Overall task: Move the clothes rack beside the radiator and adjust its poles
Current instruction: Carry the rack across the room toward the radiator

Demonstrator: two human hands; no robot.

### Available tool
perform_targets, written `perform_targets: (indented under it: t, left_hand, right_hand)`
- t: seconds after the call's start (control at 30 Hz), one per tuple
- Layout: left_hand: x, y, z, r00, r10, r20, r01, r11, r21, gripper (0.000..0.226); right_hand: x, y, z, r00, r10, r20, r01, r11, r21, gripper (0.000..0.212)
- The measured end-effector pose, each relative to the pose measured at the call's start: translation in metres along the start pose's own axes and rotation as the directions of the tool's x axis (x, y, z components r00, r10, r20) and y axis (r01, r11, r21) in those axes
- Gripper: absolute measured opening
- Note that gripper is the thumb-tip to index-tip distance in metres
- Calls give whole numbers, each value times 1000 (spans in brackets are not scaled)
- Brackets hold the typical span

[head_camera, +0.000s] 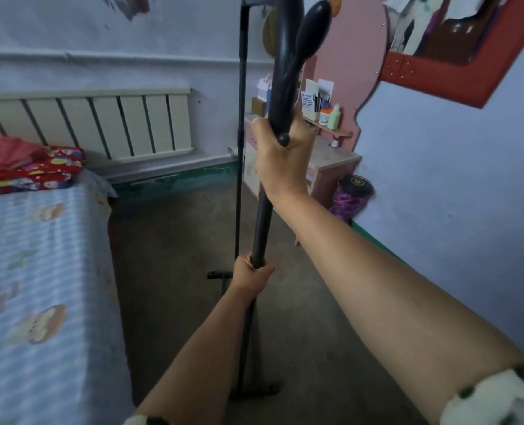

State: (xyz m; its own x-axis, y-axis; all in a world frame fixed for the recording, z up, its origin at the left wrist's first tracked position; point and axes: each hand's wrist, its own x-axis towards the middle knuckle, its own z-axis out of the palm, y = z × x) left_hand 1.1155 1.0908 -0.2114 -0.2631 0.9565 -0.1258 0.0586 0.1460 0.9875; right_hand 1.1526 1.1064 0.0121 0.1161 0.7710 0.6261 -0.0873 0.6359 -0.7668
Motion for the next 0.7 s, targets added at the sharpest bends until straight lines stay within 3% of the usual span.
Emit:
perform_targets:
  t: [0.7]
  left_hand:
    - [174,22,-15,980,6,-199,-6,1000,-2,31]
  right_hand:
    - [123,108,64,982,41,186,-71,985,157,34]
